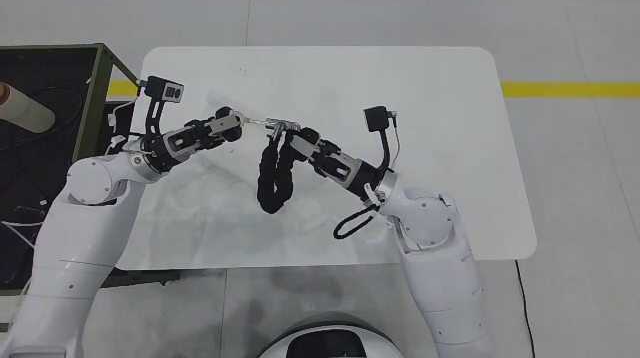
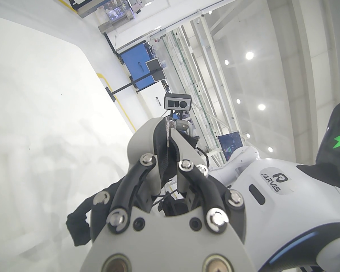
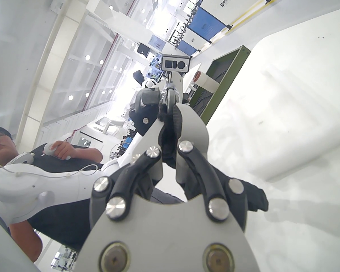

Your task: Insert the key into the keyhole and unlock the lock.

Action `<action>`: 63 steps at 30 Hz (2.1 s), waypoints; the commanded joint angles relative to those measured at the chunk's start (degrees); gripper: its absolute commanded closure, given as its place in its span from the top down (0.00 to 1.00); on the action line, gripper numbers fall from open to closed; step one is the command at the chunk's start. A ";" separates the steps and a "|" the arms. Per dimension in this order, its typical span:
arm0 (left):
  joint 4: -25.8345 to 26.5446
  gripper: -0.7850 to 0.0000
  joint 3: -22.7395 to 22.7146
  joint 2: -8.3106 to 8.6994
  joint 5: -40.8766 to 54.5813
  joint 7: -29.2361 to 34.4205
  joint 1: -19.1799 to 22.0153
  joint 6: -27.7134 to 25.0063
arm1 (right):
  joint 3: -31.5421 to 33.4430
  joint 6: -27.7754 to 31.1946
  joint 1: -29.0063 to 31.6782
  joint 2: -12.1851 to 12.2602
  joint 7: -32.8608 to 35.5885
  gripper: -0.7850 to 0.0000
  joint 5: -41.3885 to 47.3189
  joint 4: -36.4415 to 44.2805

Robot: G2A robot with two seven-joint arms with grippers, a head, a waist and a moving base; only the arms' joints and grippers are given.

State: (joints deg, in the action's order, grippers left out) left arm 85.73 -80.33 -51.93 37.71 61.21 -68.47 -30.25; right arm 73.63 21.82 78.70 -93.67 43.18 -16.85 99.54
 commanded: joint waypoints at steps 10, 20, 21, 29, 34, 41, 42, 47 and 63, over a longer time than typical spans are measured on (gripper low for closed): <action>0.00 0.00 -0.65 -0.67 -0.26 0.78 -0.26 0.43 | -0.94 -0.21 -0.21 0.95 -0.76 0.00 0.06 0.12; 0.61 0.00 -1.44 -1.22 -0.96 1.04 -0.83 0.55 | -1.44 -0.34 -0.33 1.79 -1.51 0.00 0.37 0.21; 0.62 0.00 -1.52 -1.27 -0.97 1.02 -0.89 0.53 | -1.49 -0.27 -0.35 1.87 -1.59 0.00 0.36 0.25; 1.02 0.00 -2.58 -1.56 -1.53 1.51 -1.31 0.84 | -0.97 -0.53 -0.33 2.67 -1.29 0.00 0.81 0.81; 1.35 0.00 -3.07 -1.68 -2.42 2.44 -1.50 0.52 | -0.99 -1.03 -0.38 3.15 -0.71 0.00 0.93 1.21; 1.74 0.00 -3.37 -1.96 -2.70 2.62 -1.68 0.87 | -1.71 -1.79 -0.70 3.69 -0.36 0.00 0.91 1.40; 1.84 0.00 -3.35 -2.00 -2.79 2.62 -1.74 0.90 | -1.85 -1.84 -0.75 3.75 -0.42 0.00 0.91 1.37; 1.96 0.00 -3.42 -2.20 -3.81 2.47 -1.84 0.81 | -2.23 -1.98 -1.01 4.10 -0.53 0.00 1.00 1.26; -0.57 0.00 -5.48 -2.23 2.73 11.13 -0.47 7.73 | 0.25 -3.07 -2.42 5.59 4.67 0.00 9.38 1.07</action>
State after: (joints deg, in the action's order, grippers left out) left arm 85.46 -85.51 -54.23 40.23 71.21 -69.14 -23.31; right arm 73.45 19.02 76.36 -88.21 46.98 -8.62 100.53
